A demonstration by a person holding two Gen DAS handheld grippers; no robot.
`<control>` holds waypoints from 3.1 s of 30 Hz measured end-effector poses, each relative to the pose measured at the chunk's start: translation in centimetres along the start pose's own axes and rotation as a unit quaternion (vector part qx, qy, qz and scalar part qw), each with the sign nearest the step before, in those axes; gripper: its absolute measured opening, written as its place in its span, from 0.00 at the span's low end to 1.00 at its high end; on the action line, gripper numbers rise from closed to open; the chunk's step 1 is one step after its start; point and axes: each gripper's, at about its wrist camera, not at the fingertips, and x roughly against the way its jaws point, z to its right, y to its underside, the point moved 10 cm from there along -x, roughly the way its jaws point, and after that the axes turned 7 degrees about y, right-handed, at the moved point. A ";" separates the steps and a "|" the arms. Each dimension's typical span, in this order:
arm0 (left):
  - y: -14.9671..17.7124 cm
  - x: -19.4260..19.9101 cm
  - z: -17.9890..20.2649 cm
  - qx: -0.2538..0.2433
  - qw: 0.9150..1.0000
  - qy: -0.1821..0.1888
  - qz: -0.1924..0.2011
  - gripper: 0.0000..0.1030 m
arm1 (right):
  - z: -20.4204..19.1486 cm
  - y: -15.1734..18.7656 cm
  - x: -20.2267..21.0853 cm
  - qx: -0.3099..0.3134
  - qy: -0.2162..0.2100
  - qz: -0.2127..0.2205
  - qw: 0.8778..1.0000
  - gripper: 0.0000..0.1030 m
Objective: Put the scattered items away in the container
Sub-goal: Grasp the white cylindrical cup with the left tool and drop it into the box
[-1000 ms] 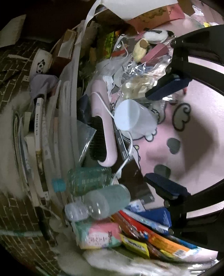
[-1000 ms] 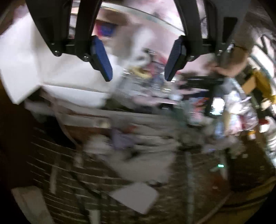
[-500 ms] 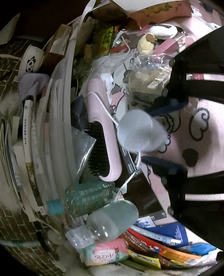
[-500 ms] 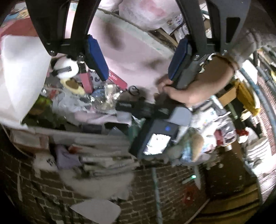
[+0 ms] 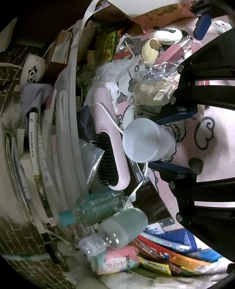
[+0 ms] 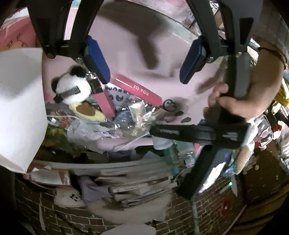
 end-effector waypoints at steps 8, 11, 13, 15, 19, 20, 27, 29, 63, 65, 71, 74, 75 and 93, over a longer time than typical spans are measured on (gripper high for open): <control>-0.5 3.4 0.7 -0.017 1.000 -0.005 0.019 0.35 | 1.3 0.5 0.0 -0.011 0.025 0.000 1.000 0.76; -0.8 4.8 1.6 -0.035 0.999 -0.010 0.026 0.35 | 2.1 0.6 0.1 -0.023 0.040 0.005 0.999 0.78; -1.0 5.6 2.3 -0.044 0.998 -0.012 0.032 0.35 | 2.6 0.6 0.1 -0.027 0.048 0.007 0.998 0.79; -1.4 6.7 3.2 -0.053 0.998 -0.010 0.041 0.35 | 2.9 0.5 0.2 -0.031 0.051 0.011 0.998 0.79; -2.3 8.7 5.2 -0.076 0.995 -0.007 0.060 0.35 | 3.0 0.5 0.4 -0.027 0.054 0.017 0.998 0.79; -2.5 9.2 5.8 -0.083 0.994 -0.005 0.065 0.35 | 3.1 0.5 0.5 -0.027 0.053 0.017 0.998 0.79; -3.9 11.6 10.0 -0.138 0.986 -0.005 0.090 0.35 | 3.5 1.1 0.7 -0.030 0.048 0.015 0.998 0.79; -4.2 11.9 11.2 -0.150 0.984 0.001 0.092 0.35 | 3.5 1.2 0.8 -0.031 0.047 0.015 0.998 0.79; 1.1 4.5 32.3 -0.284 0.913 0.222 -0.189 0.35 | 4.7 3.1 2.8 -0.045 0.025 0.030 0.998 0.80; 1.0 4.0 32.2 -0.281 0.915 0.218 -0.190 0.35 | 4.6 3.2 2.8 -0.045 0.025 0.031 0.998 0.80; 0.9 4.0 32.4 -0.267 0.918 0.224 -0.191 0.36 | 4.6 3.5 2.7 -0.049 0.023 0.025 0.998 0.80; 1.2 4.4 32.5 -0.271 0.914 0.233 -0.190 0.40 | 4.6 3.6 2.7 -0.048 0.024 0.026 0.998 0.80; 1.3 4.5 32.5 -0.276 0.913 0.232 -0.189 0.42 | 4.6 3.6 2.6 -0.048 0.025 0.026 0.998 0.80; -2.0 11.4 26.4 -0.255 0.944 0.208 -0.031 0.68 | 4.6 3.6 2.5 -0.043 0.029 0.027 0.998 0.80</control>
